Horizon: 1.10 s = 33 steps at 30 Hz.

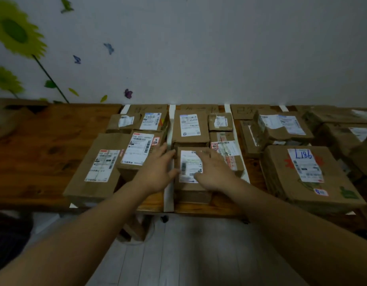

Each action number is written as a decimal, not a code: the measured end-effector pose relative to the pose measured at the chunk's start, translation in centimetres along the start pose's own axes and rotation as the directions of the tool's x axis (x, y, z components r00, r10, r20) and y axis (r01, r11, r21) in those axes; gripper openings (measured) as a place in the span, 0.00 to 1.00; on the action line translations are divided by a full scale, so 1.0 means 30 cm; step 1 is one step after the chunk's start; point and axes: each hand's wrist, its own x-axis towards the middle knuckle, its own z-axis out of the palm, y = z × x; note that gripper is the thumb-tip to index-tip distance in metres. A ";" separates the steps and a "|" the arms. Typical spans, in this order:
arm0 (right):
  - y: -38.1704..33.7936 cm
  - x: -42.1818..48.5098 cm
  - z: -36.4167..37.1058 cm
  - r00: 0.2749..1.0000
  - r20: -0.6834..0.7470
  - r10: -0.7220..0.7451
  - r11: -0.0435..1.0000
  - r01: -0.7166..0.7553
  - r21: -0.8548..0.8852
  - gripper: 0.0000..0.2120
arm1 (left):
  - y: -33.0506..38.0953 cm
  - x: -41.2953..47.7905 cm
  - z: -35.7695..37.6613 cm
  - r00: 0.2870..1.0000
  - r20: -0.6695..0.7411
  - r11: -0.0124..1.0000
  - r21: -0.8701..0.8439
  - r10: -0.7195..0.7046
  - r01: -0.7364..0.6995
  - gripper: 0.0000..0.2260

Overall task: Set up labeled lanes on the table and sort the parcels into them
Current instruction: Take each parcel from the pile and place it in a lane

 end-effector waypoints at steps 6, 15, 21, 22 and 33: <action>-0.330 0.092 -0.128 0.986 -0.045 -0.162 0.986 0.159 -0.056 0.37 | -0.193 -0.011 -0.305 0.994 -0.057 0.993 0.057 -0.096 0.099 0.30; -1.052 0.271 0.048 0.944 -0.051 -0.325 0.939 0.316 -0.133 0.34 | -0.851 -0.248 -0.767 0.917 -0.092 0.921 -0.043 -0.389 0.386 0.33; -1.502 0.398 0.213 0.929 0.056 -0.365 0.928 0.368 -0.065 0.35 | -1.291 -0.432 -1.007 0.848 -0.109 0.855 -0.087 -0.518 0.511 0.33; -1.562 0.421 0.241 0.925 0.071 -0.374 0.924 0.378 -0.062 0.35 | -1.355 -0.456 -1.035 0.835 -0.111 0.842 -0.100 -0.539 0.530 0.33; -2.061 0.815 0.566 0.874 0.205 -0.440 0.891 0.453 -0.021 0.32 | -1.929 -0.482 -1.202 0.711 -0.100 0.717 -0.150 -0.696 0.681 0.32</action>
